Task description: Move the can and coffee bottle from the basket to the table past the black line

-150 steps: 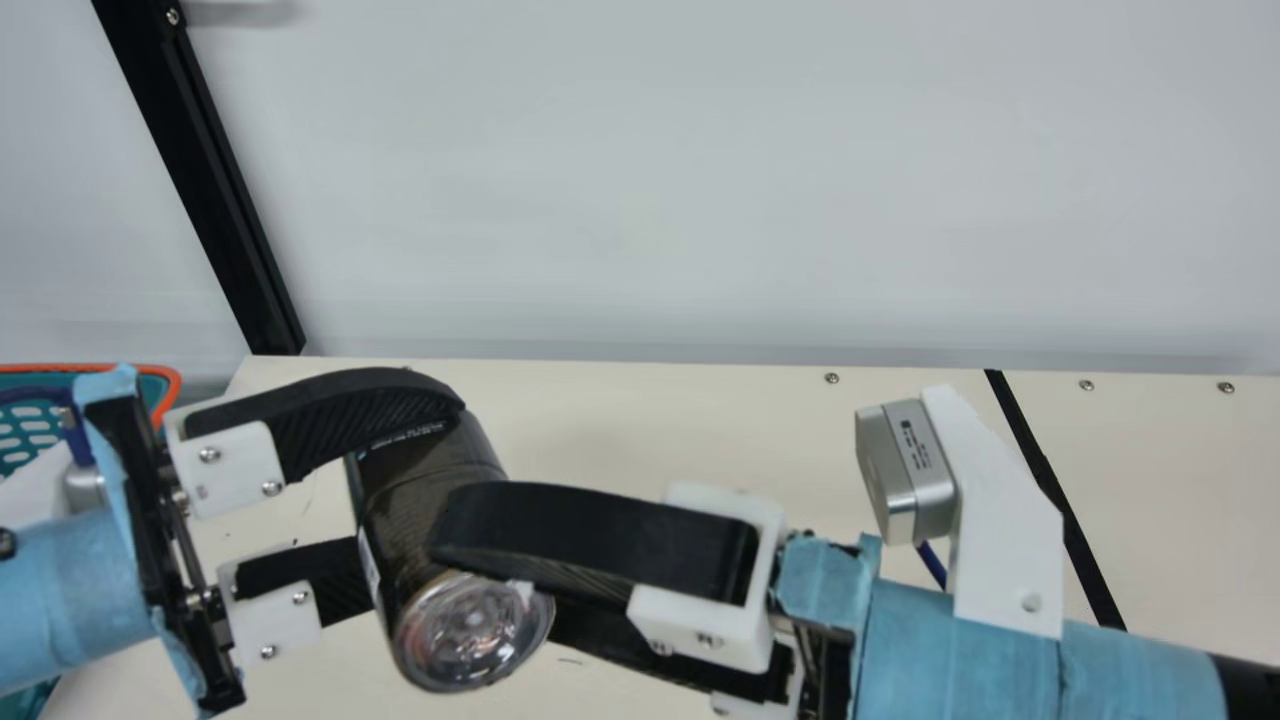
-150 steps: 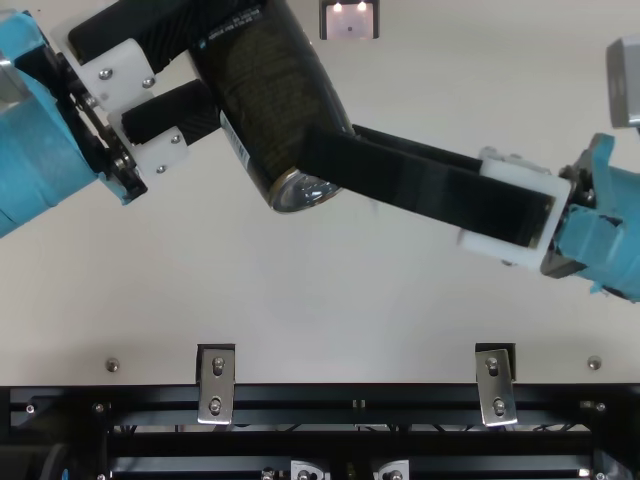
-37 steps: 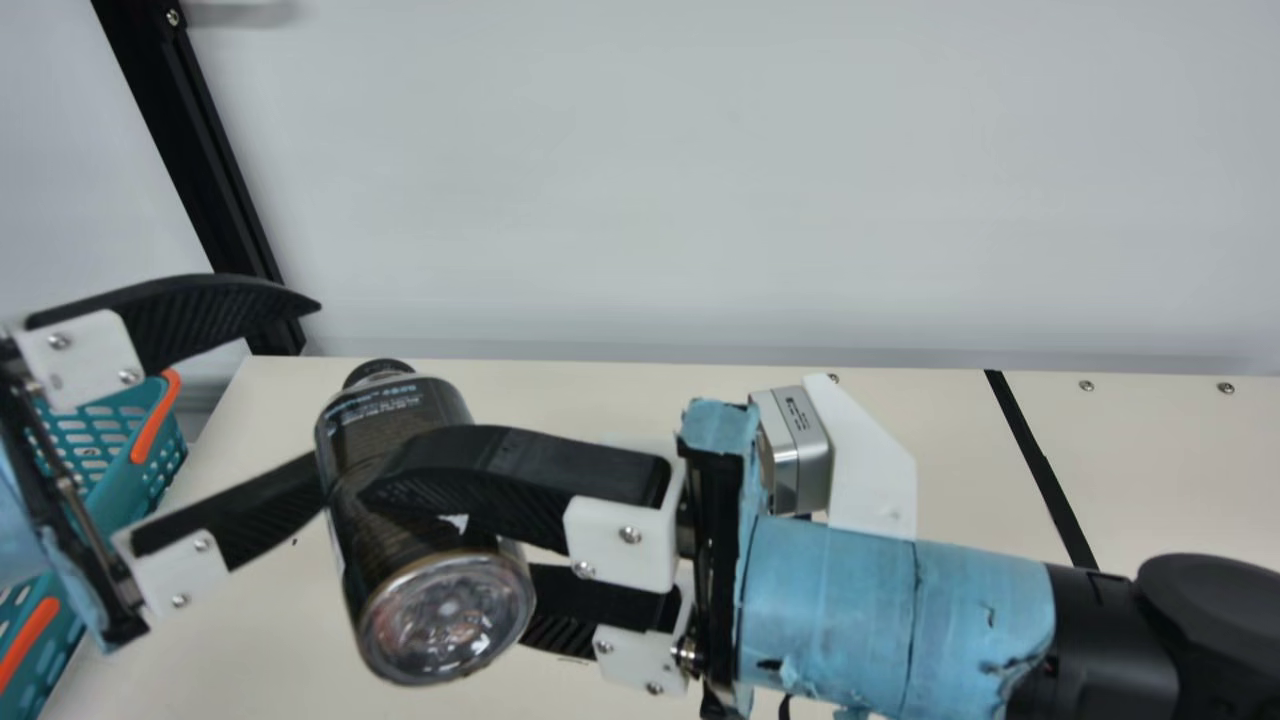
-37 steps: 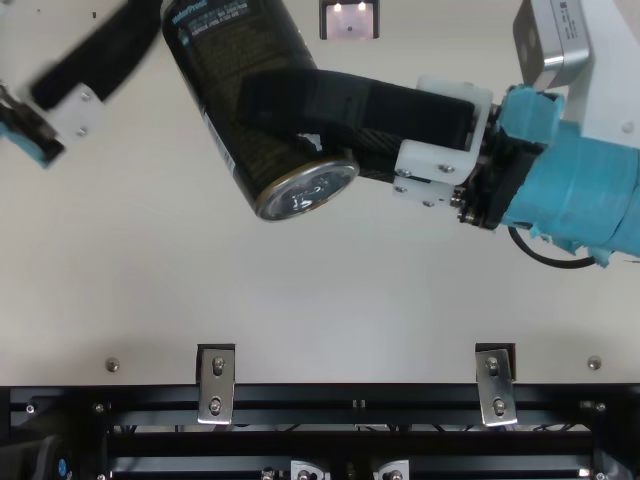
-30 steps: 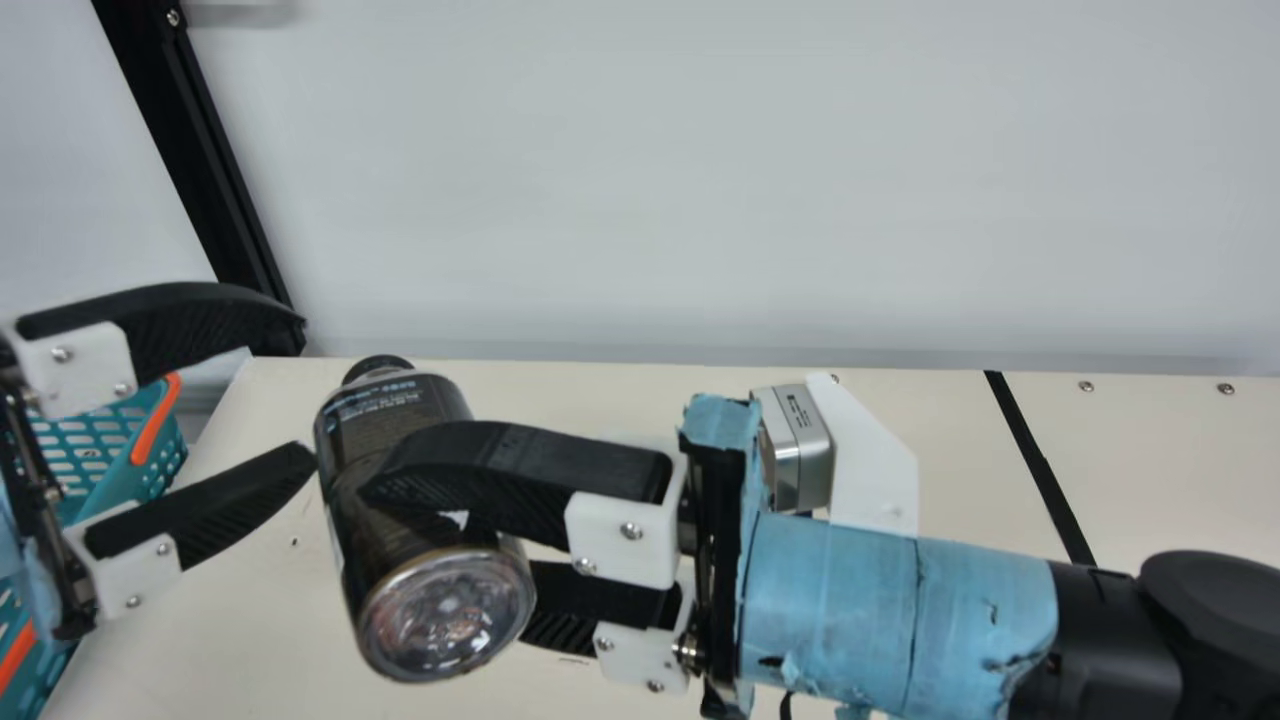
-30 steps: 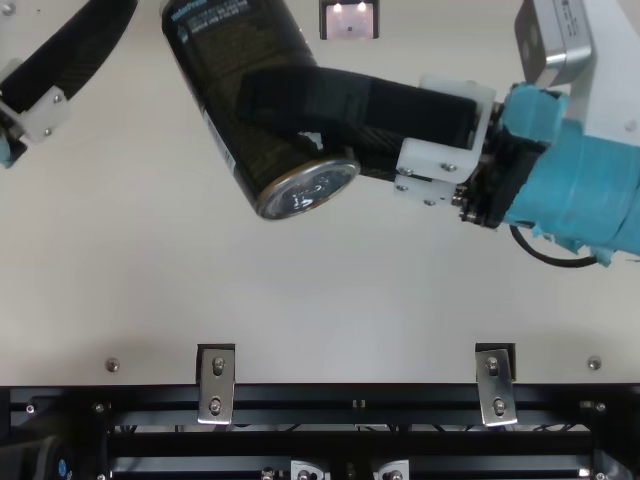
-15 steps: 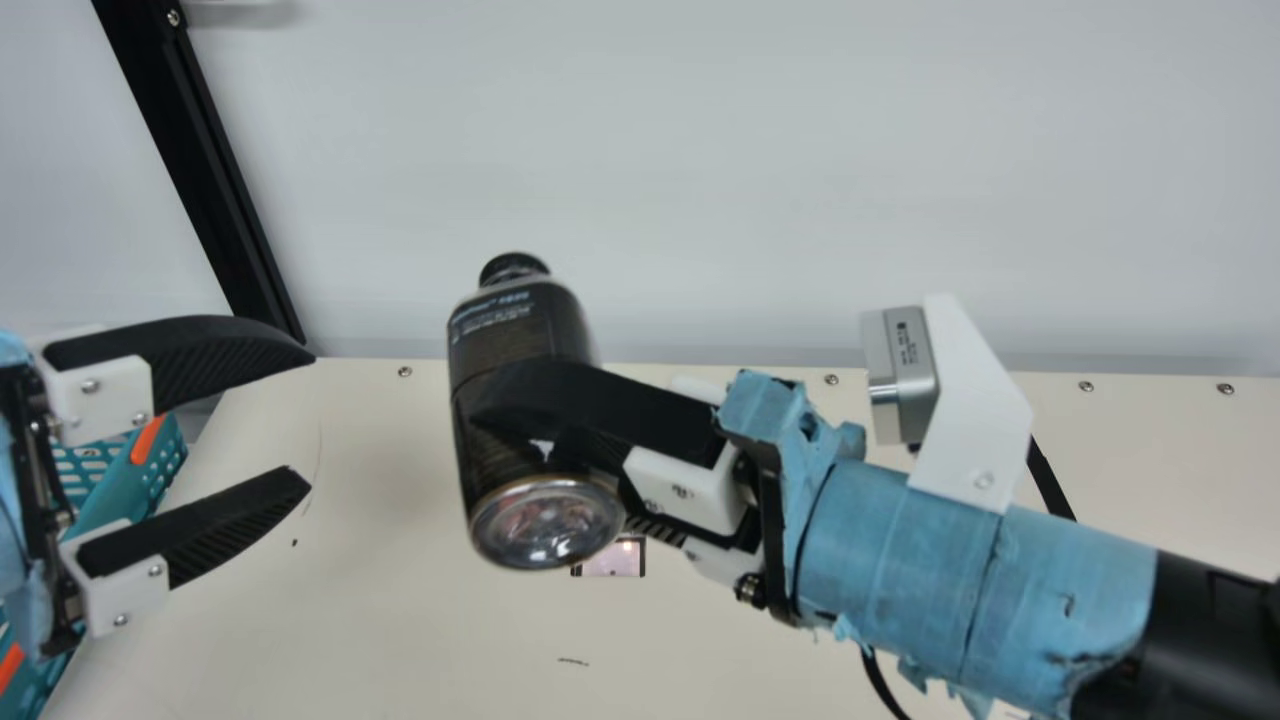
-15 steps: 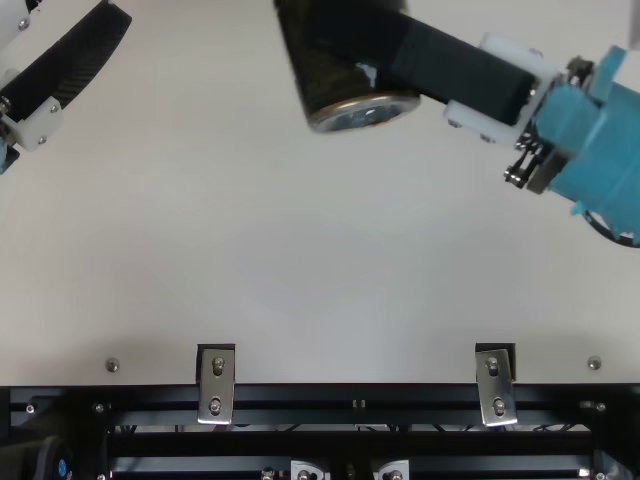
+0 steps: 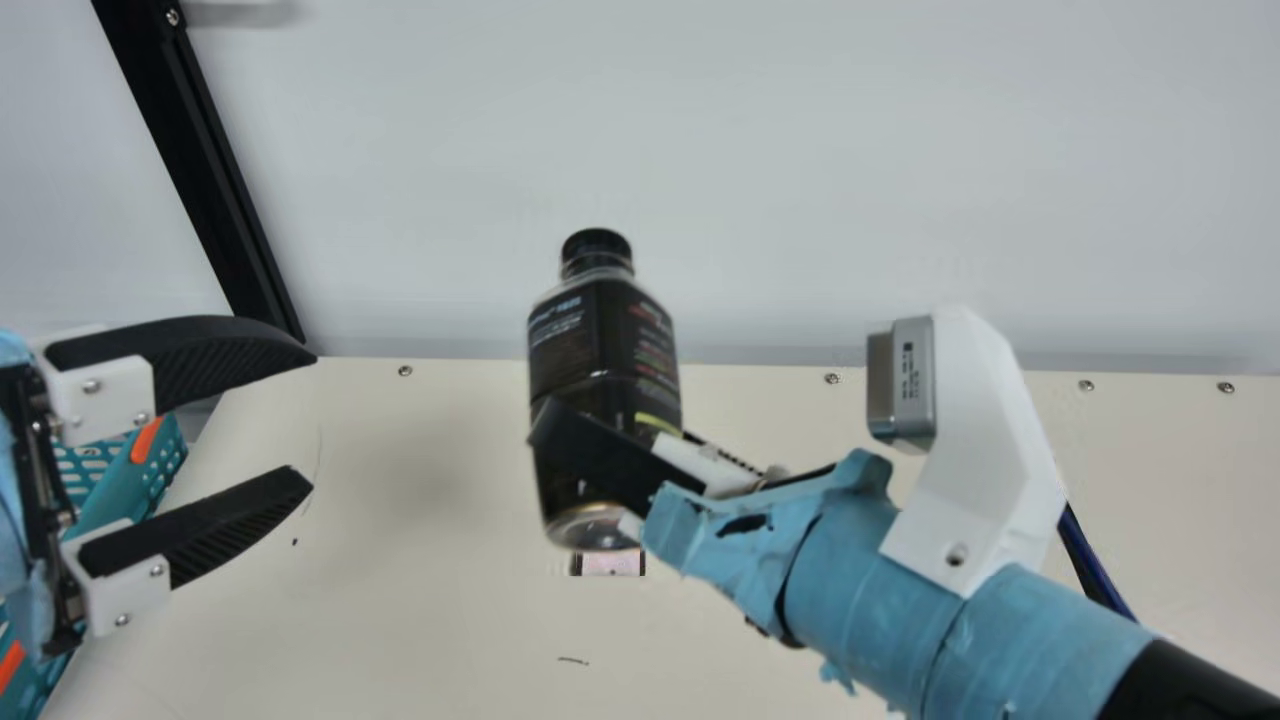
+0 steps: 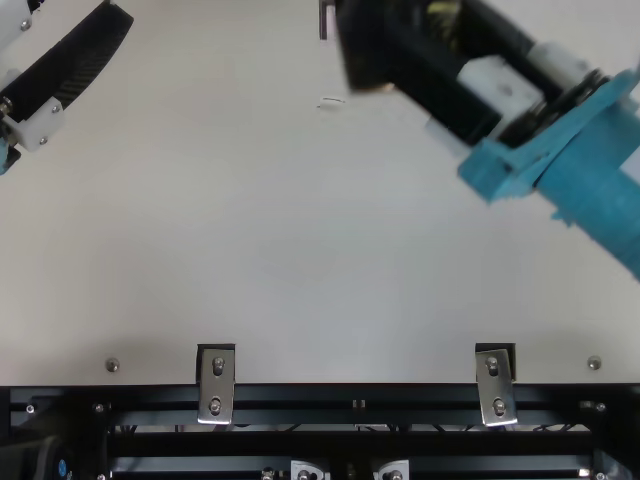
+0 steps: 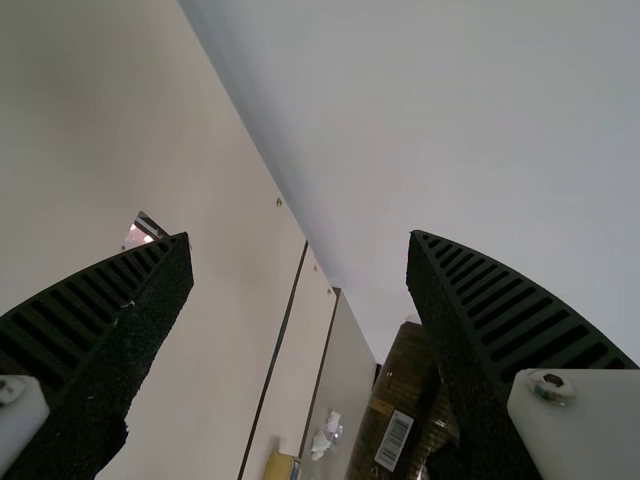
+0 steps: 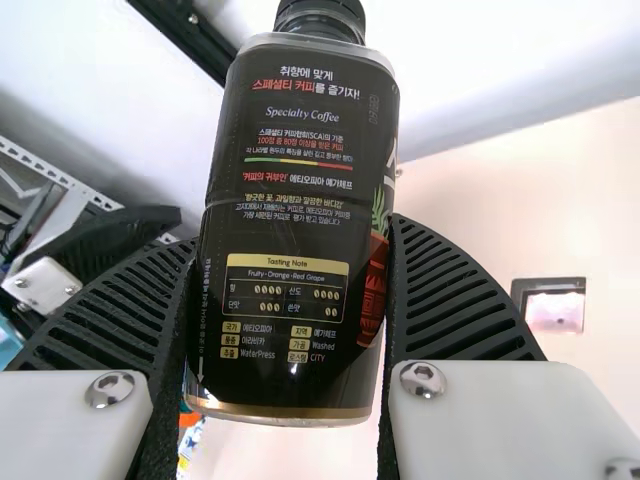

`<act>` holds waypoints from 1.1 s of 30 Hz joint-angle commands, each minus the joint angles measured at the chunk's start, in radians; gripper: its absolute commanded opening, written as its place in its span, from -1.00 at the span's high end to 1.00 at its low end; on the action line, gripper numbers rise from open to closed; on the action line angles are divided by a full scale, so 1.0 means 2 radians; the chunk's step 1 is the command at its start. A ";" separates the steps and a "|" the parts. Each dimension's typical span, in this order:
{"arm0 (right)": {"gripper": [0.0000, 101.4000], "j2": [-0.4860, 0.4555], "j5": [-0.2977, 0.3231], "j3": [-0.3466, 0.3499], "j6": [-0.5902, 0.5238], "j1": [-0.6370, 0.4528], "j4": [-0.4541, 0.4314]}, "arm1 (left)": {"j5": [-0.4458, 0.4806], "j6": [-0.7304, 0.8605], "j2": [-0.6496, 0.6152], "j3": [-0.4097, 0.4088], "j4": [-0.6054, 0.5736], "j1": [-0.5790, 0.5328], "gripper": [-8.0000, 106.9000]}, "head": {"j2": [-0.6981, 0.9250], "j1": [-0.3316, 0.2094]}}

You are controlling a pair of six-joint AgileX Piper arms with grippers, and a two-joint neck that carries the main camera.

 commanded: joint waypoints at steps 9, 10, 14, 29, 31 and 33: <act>1.00 0.009 -0.035 -0.004 0.006 0.024 -0.046 | 0.000 0.000 0.000 0.000 0.000 0.000 -0.71 | -0.003 -0.013; 1.00 0.011 -0.047 -0.003 0.005 0.033 -0.055 | 0.000 0.000 0.000 0.000 0.000 0.000 -0.71 | -0.003 -0.013; 1.00 0.024 -0.100 0.008 -0.001 0.072 -0.086 | 0.000 0.000 0.000 0.000 0.000 0.000 -0.71 | -0.003 -0.013; 1.00 0.112 -0.229 0.064 -0.049 0.139 -0.141 | 0.000 0.000 0.000 0.000 0.000 0.000 -0.71 | -0.003 -0.013; 1.00 0.122 -0.233 0.066 -0.059 0.136 -0.139 | 0.000 0.000 0.000 0.000 0.000 0.000 -0.71 | -0.003 -0.013; 1.00 0.131 -0.233 0.066 -0.067 0.131 -0.138 | 0.000 0.000 0.000 0.000 0.000 0.000 -0.71 | -0.003 -0.013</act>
